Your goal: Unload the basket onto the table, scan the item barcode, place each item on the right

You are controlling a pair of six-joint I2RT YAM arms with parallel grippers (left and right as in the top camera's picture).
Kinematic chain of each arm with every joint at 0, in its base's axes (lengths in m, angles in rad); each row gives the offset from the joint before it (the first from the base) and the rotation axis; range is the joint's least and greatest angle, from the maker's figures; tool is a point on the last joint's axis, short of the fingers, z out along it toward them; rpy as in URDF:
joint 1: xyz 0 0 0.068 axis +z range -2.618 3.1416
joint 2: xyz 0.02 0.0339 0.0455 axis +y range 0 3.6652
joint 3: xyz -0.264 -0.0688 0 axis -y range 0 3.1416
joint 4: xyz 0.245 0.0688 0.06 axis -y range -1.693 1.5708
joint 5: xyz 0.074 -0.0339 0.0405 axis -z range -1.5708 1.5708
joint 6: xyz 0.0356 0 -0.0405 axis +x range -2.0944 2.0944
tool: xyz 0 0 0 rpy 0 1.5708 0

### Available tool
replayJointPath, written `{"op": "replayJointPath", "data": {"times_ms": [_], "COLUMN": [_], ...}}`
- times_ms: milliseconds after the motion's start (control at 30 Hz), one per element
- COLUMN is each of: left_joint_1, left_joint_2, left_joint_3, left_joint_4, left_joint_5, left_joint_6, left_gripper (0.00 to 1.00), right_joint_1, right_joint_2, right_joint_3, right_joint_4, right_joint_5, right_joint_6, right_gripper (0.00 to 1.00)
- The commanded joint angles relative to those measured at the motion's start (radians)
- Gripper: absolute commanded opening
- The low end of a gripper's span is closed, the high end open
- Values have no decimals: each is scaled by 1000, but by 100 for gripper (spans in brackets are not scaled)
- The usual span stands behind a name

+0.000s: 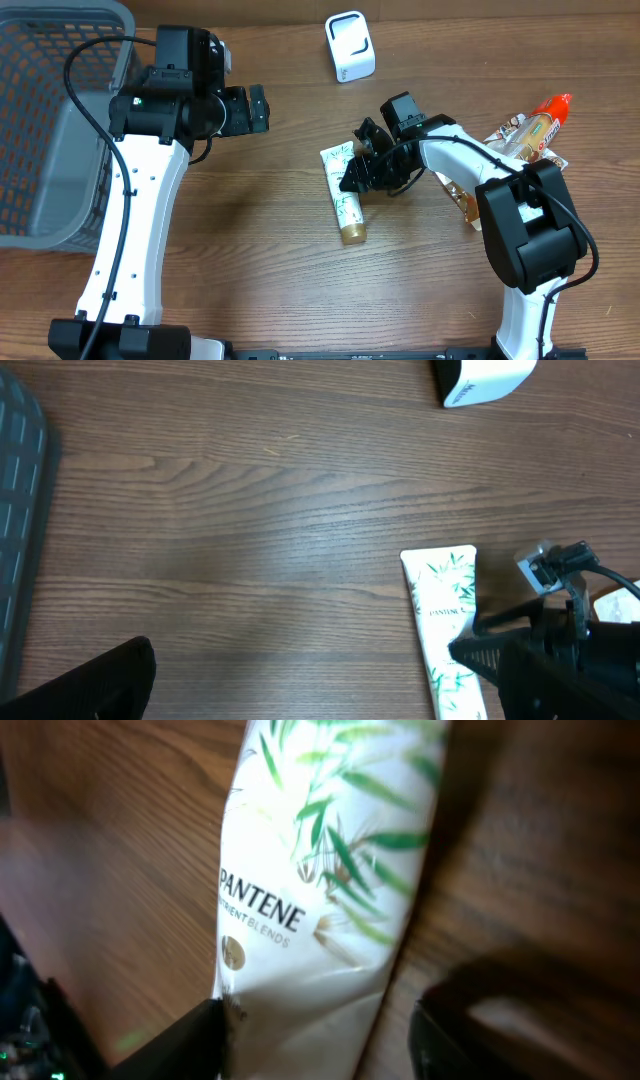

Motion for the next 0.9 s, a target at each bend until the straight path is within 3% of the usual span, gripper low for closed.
{"op": "replayJointPath", "data": {"times_ms": [0,100,200,333,467,733,867], "left_joint_1": [-2,-2,-2,-2,-2,-2,-2], "left_joint_2": [-13,-13,-13,-13,-13,-13,-13], "left_joint_3": [18,18,18,18,18,18,18], "left_joint_4": [0,0,0,0,0,0,0], "left_joint_5": [-3,-3,-3,-3,-3,-3,-3], "left_joint_6": [16,16,16,16,16,16,16], "left_gripper": [100,100,100,100,100,100,100], "right_joint_1": [8,8,8,8,9,24,24], "right_joint_2": [7,8,8,8,9,47,56], "right_joint_3": [-24,-24,-24,-24,-25,-49,-50], "right_joint_4": [1,11,15,16,31,117,127], "right_joint_5": [34,38,38,38,39,68,68], "right_joint_6": [13,31,31,31,35,167,192], "right_gripper": [46,34,30,31,41,40,21]}}
